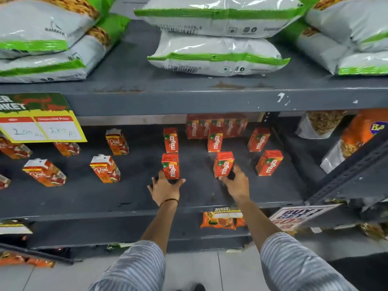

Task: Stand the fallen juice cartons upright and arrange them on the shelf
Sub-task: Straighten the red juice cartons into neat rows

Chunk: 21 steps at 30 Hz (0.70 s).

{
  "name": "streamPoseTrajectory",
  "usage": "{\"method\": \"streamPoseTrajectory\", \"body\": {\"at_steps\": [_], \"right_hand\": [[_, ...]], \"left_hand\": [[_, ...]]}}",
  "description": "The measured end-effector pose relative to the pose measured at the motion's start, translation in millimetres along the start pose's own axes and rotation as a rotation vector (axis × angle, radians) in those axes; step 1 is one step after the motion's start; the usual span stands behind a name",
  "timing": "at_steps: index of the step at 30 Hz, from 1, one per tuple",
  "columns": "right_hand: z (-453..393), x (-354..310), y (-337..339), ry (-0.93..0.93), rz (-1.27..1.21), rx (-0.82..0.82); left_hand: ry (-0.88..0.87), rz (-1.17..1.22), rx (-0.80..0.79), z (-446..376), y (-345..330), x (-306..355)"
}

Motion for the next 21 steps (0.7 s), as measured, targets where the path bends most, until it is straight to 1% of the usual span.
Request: {"method": "streamPoseTrajectory", "body": {"at_steps": [8,13,21], "right_hand": [[-2.9,-1.7,-1.1,0.01,0.105,-0.001],[-2.0,-2.6,-4.6,-0.011,0.069,0.013],[0.9,-4.0,-9.5,-0.027,0.091,0.02]], "left_hand": [[0.041,-0.013,0.042,-0.1,3.2,1.2],[0.064,-0.03,0.042,0.8,4.9,2.4],[0.073,-0.041,0.045,-0.4,6.1,3.0]]}}
Point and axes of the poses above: each hand's wrist, its own z-axis away from the middle knuckle, its own y-axis out of the back of the hand, x = y × z, the point moved 6 cm from there along -z, towards the middle knuckle, and after that the axes turned 3 degrees about -z, right-handed, at the moved point
